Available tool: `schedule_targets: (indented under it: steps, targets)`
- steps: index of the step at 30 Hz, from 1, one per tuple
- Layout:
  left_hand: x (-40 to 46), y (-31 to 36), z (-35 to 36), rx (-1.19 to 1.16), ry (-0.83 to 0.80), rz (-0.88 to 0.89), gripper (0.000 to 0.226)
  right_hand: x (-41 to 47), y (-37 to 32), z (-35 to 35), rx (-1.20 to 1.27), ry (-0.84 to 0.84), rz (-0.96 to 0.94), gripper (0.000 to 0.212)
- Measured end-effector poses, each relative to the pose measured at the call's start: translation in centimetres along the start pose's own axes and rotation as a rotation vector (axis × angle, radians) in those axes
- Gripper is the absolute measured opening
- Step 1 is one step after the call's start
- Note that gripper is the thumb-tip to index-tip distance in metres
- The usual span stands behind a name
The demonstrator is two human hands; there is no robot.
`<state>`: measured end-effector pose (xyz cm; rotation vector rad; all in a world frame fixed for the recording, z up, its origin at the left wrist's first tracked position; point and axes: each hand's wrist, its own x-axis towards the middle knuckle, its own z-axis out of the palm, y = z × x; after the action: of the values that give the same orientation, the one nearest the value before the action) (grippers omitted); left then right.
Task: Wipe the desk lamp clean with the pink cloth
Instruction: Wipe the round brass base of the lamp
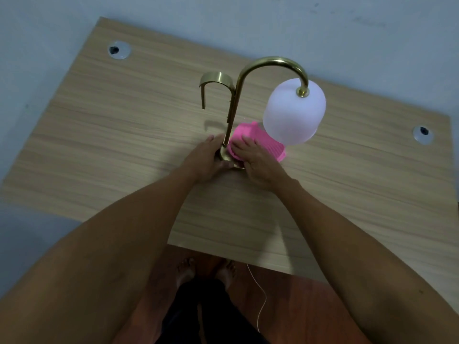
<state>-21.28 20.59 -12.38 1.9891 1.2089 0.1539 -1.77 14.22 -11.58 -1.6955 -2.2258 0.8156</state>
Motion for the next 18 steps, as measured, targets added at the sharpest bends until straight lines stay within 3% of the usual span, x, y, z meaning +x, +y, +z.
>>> schedule_targets:
  steps: [8, 13, 18]
  targets:
    - [0.0, 0.0, -0.1, 0.003, -0.018, -0.020, 0.091, 1.0, -0.9, -1.8, 0.110, 0.061, 0.124, 0.047]
    - [0.0, -0.3, 0.0, -0.017, -0.007, 0.018, 0.088, -0.6, 0.2, -1.2, 0.025, -0.050, 0.048, 0.060]
    - [-0.2, -0.3, 0.0, -0.014, -0.001, -0.025, 0.088, -0.8, 0.2, -2.4, 0.010, 0.069, 0.154, 0.046]
